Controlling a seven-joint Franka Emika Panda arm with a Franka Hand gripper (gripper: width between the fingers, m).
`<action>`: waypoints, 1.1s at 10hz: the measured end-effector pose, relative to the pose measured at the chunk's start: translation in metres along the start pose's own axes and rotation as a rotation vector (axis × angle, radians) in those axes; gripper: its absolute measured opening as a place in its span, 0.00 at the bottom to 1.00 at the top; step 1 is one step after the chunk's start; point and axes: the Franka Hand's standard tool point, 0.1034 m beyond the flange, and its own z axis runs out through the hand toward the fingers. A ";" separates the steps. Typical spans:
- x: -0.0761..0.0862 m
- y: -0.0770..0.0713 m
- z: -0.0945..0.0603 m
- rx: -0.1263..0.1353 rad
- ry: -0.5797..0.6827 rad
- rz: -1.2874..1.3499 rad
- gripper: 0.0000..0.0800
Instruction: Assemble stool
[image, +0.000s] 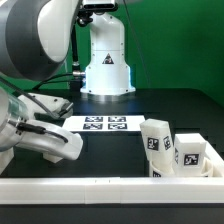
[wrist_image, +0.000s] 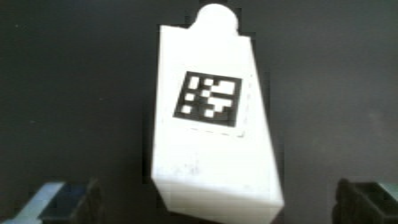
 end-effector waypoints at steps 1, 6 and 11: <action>0.000 0.000 0.004 0.001 -0.008 0.007 0.81; -0.003 0.003 0.014 0.005 -0.032 0.020 0.41; -0.016 -0.014 -0.018 -0.035 0.065 -0.029 0.41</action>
Offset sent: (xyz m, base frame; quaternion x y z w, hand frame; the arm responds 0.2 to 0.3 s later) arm -0.0225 0.0155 -0.0001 0.0197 -0.0533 -0.0111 0.9983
